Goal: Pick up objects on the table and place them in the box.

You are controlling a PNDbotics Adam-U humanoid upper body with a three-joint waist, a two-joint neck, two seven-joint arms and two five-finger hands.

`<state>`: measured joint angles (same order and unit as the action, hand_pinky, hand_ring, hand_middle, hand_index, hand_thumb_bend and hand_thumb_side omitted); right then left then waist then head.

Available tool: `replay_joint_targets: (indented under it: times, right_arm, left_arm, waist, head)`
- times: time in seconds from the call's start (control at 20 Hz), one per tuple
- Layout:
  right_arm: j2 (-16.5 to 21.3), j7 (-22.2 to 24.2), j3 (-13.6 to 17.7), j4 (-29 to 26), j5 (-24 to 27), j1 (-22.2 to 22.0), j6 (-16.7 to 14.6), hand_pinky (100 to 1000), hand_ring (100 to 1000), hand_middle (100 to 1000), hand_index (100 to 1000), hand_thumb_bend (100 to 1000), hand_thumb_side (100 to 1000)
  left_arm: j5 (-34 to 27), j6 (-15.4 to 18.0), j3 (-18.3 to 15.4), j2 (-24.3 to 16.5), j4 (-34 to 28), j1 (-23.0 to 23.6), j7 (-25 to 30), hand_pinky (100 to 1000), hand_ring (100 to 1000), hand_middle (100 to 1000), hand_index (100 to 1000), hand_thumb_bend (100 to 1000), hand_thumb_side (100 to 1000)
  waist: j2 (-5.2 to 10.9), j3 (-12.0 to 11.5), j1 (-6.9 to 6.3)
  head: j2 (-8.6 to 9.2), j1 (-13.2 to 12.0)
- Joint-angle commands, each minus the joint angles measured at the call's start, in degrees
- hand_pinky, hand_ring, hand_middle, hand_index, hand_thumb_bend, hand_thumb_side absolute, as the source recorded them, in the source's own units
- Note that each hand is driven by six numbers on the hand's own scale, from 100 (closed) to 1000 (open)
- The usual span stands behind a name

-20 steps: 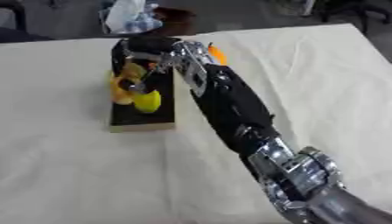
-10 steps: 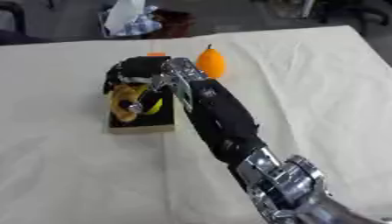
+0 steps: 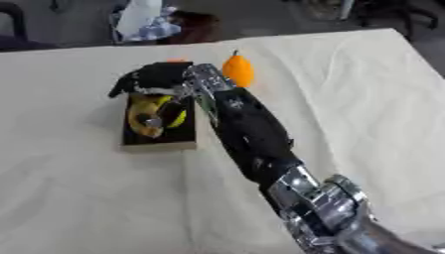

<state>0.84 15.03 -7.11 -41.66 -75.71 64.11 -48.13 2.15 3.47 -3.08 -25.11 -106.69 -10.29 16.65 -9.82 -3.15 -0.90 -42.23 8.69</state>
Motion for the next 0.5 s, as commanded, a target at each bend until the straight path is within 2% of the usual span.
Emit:
replay_joint_targets:
  times: [0.05, 0.25, 0.5]
  right_arm:
    - [1.52, -0.72, -0.02, -1.48, -2.33, 1.67, -0.56, 818, 833, 882, 974, 100, 338]
    - [2.57, -1.97, 0.7, -1.33, -2.61, 1.79, -0.47, 820, 834, 888, 975, 100, 330]
    - [5.53, -2.77, 3.16, -0.9, 1.19, 2.31, 0.99, 824, 822, 876, 969, 100, 262]
  left_arm:
    - [0.11, 0.02, -0.46, -1.0, -1.14, -0.26, 0.31, 725, 585, 695, 843, 100, 737]
    - [0.19, 0.02, -0.49, -1.02, -1.13, -0.25, 0.41, 726, 585, 695, 843, 100, 737]
    - [0.12, -0.03, -0.68, -0.93, -1.2, 0.03, 0.37, 726, 583, 693, 843, 100, 743]
  waist:
    - [0.5, 0.11, 0.49]
    - [0.51, 0.31, 0.54]
    - [0.48, 0.57, 0.6]
  head:
    - [0.69, -0.02]
    - [0.8, -0.2]
    - [0.97, -0.89]
